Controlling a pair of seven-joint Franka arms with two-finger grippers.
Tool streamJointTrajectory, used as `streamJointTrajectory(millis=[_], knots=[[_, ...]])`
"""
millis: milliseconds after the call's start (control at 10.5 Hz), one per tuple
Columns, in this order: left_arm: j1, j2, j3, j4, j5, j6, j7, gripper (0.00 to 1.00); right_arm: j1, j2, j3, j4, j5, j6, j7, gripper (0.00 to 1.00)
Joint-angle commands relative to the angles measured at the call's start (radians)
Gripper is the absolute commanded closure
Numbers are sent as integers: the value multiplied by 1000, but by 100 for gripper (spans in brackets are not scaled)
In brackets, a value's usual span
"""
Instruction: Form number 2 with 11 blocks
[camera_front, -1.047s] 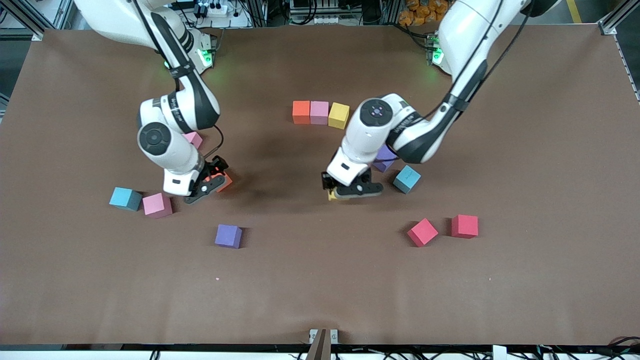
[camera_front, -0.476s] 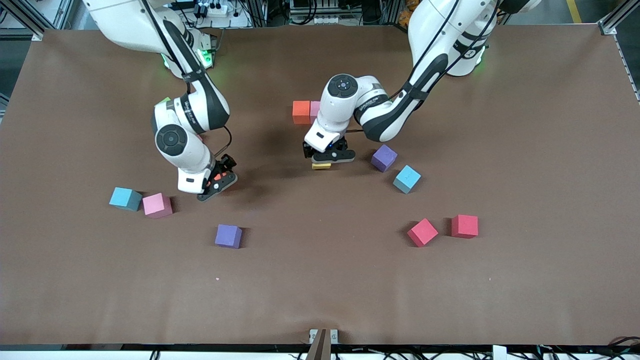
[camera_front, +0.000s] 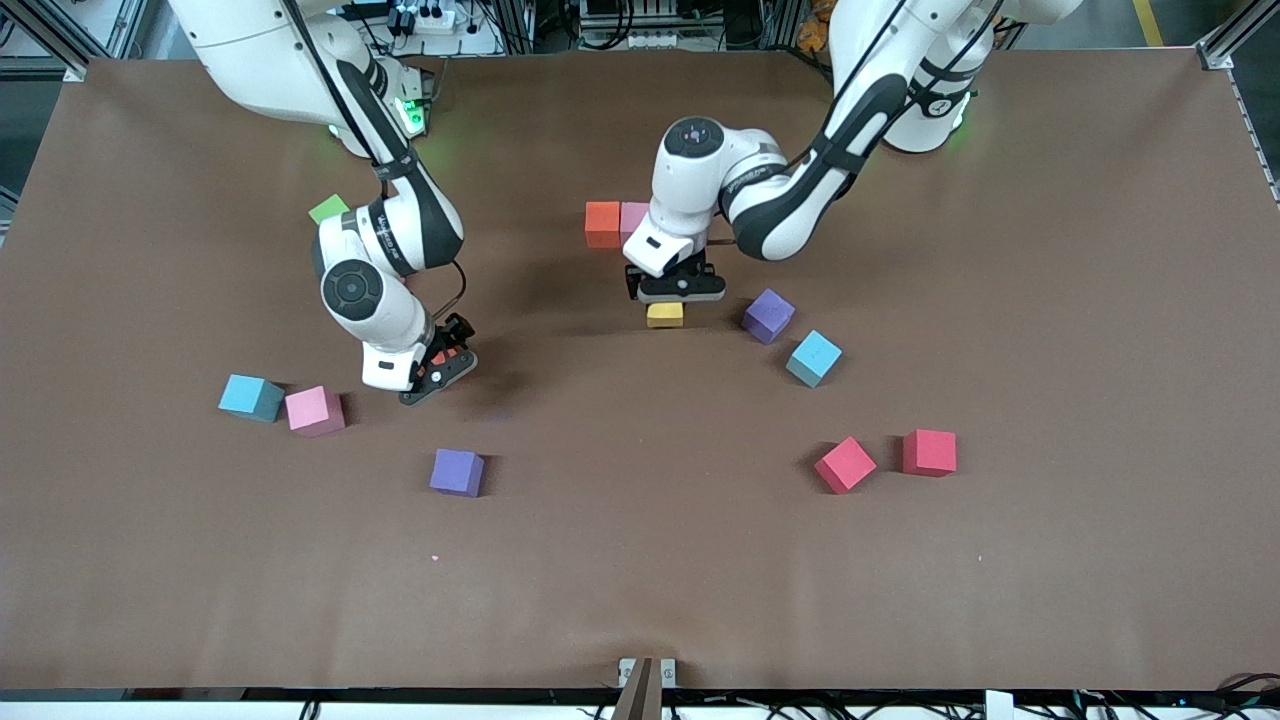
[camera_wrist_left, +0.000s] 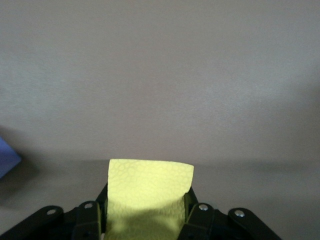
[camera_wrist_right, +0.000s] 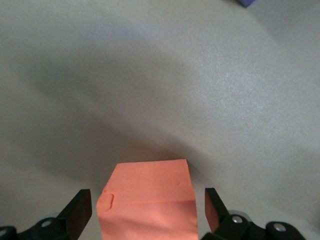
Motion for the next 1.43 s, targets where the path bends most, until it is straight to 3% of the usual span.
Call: streamJointTrajectory(millis=[0,286,476,571,1332], knots=[[-21,-44,3,-59,73,30,-106,86,-25,8,4,-34,7,38,2,0],[-19,-69,6,-128,136,152,-218,86,-27,5,4,-50,10,48,2,0],[-21,-72,6,-146,137,152,-222,85,-27,-2,5,-48,12,46,8,70],[-21,-78,6,-158,150,150,-221,85,-27,-8,7,-48,16,42,14,80],[-22,-81,1,-208,193,150,-224,85,7,-81,8,42,189,-133,64,79]])
